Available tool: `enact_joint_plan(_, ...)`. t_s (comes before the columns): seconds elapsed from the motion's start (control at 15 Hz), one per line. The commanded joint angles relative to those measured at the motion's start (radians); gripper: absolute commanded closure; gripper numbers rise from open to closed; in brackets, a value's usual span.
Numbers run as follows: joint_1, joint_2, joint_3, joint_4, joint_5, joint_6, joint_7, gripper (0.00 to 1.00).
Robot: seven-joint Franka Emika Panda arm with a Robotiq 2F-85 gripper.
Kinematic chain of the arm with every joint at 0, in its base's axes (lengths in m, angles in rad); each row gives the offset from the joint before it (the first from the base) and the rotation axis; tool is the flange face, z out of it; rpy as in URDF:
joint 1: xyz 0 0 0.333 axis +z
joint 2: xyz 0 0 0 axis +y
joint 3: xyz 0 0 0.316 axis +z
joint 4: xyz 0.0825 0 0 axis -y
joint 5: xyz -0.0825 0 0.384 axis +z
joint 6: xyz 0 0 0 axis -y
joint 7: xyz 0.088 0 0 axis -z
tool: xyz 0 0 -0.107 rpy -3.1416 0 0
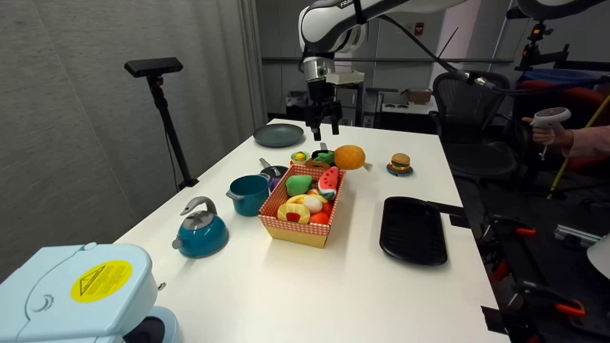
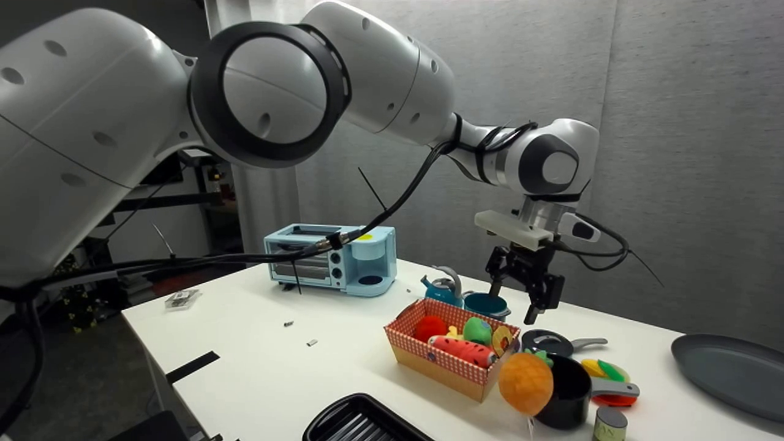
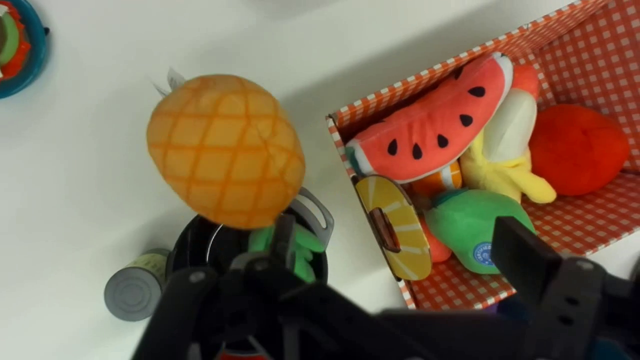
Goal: Put the pineapple toy that is in the box in the black pot
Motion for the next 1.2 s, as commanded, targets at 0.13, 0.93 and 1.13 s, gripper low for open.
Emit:
enact_joint_plan(0.13, 0.011, 0.015, 0.006, 0.032, -0.001, -0.065, -0.046, 0.00)
enact_joint_plan(0.93, 0.025, 0.003, 0.004, 0.003, 0.002, -0.045, -0.050, 0.00)
enact_joint_plan(1.13, 0.025, 0.003, 0.004, 0.003, 0.002, -0.045, -0.050, 0.00)
